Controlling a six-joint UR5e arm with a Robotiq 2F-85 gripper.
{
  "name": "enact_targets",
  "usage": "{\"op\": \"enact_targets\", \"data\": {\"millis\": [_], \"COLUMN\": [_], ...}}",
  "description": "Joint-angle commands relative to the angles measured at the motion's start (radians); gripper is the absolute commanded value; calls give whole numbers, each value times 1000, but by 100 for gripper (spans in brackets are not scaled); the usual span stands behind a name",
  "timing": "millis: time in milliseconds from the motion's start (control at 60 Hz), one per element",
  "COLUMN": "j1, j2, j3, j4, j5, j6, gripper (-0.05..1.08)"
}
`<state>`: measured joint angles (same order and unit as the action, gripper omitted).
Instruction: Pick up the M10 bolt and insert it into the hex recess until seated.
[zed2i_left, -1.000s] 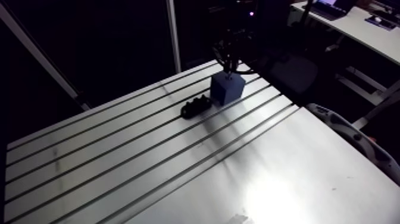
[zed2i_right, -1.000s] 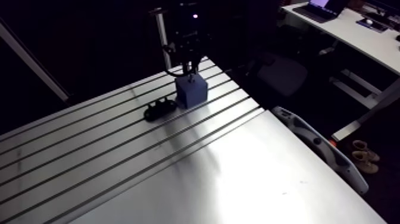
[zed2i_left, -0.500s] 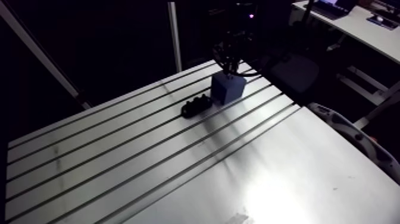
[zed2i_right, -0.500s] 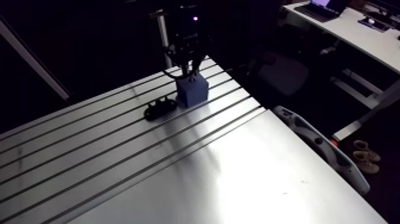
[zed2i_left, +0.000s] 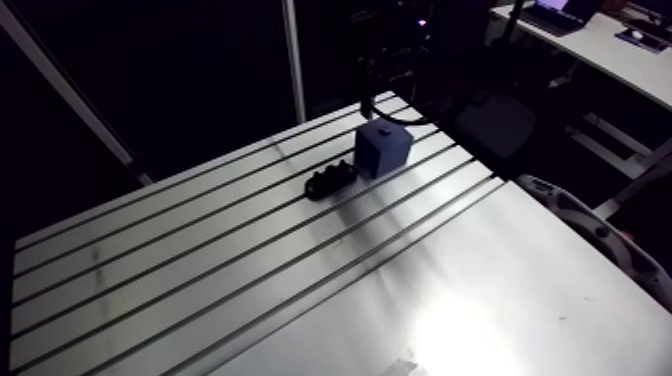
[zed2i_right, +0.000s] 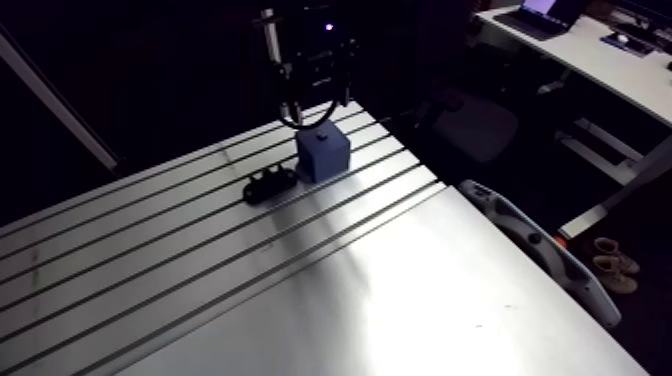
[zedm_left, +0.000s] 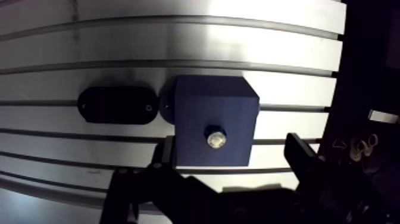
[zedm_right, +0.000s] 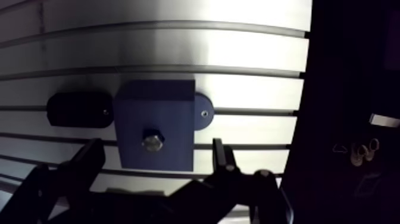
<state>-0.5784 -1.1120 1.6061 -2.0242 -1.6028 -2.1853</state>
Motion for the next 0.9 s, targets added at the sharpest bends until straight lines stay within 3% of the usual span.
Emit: {"op": "enact_targets", "data": {"millis": [17, 233, 300, 317, 333, 350, 367, 400, 417, 433, 450, 467, 533, 900], "j1": [0, 0, 0, 0, 0, 0, 0, 0, 0, 0, 0, 0, 0, 2], "j2": [-4, -20, -35, -41, -41, -47, -47, -55, -55, -57, -57, -56, -56, -41], "j3": [-1, -8, -14, -17, -17, -21, -21, -29, -29, -32, -32, -36, -39, -38], "j4": [-5, 0, 6, 9, 9, 13, 13, 40, 40, 56, 56, 63, 69, 105], "j5": [1, 6, 7, 7, 7, 7, 7, 8, 8, 10, 10, 11, 13, 7], "j6": [3, 0, 4, 8, 8, 10, 10, 15, 15, 17, 17, 19, 35, 38], "gripper": [1, 1, 6, 15, 15, 26, 26, 56, 56, 76, 76, 94, 107, 108]}}
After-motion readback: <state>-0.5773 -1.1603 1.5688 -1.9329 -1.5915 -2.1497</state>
